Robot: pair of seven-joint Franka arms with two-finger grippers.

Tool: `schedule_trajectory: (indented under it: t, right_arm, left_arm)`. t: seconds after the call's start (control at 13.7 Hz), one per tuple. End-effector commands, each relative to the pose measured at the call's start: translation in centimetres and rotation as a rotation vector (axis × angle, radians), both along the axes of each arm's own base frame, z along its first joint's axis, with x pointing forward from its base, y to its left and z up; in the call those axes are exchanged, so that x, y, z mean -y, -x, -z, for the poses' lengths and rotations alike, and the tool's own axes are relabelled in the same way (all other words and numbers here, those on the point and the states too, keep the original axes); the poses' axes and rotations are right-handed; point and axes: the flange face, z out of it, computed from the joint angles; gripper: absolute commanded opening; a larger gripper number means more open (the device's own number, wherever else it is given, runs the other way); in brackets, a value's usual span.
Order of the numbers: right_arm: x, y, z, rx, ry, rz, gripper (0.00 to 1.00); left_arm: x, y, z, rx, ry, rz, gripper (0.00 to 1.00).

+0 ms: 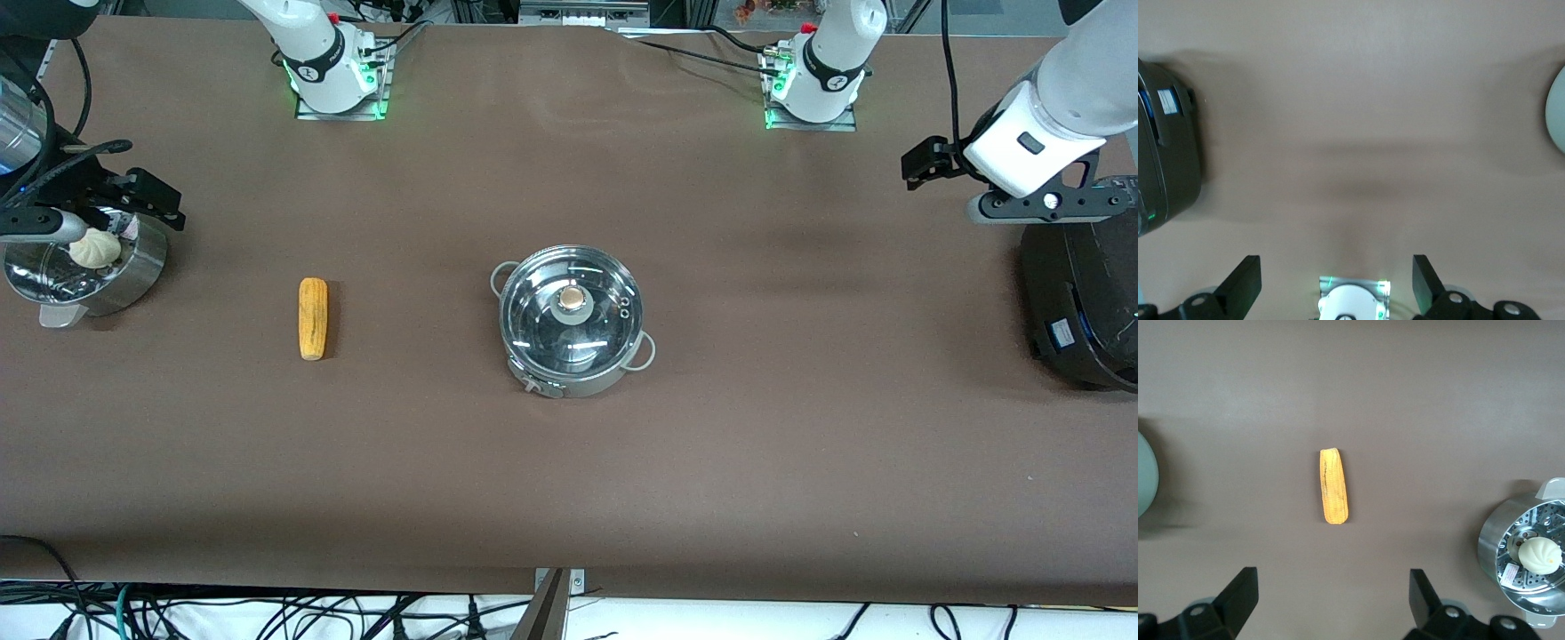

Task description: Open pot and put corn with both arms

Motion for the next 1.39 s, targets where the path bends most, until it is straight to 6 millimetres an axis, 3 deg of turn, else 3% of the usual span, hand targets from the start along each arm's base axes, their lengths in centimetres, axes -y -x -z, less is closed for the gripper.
schedule_trajectory:
  t: [0.0, 0.15, 0.51, 0.73, 0.88, 1.09, 1.31]
  right_arm:
    - [0.2, 0.1, -0.4, 0.001, 0.002, -0.010, 1.00]
    - [0.2, 0.1, -0.4, 0.001, 0.002, -0.010, 1.00]
    - [0.2, 0.3, -0.3, -0.016, 0.000, -0.006, 1.00]
    - [0.2, 0.3, -0.3, -0.016, 0.000, -0.006, 1.00]
    - [0.2, 0.3, -0.3, -0.016, 0.000, -0.006, 1.00]
    - [0.2, 0.3, -0.3, -0.016, 0.000, -0.006, 1.00]
    - [0.2, 0.3, -0.3, -0.016, 0.000, -0.006, 1.00]
  left_arm:
    - [-1.1, -0.3, -1.3, 0.056, 0.008, -0.022, 1.00]
    - [-3.6, 0.0, -1.9, 0.062, 0.057, -0.068, 1.00]
    - [-4.0, 1.4, -0.9, 0.056, 0.072, -0.077, 1.00]
    - [-6.3, 1.6, -0.3, 0.039, 0.064, -0.136, 1.00]
    - [-6.1, 1.8, -0.2, 0.025, 0.057, -0.152, 1.00]
    - [-3.6, 1.6, -0.1, 0.027, 0.054, -0.113, 1.00]
    - [-3.6, 1.3, 0.1, 0.030, 0.049, -0.125, 1.00]
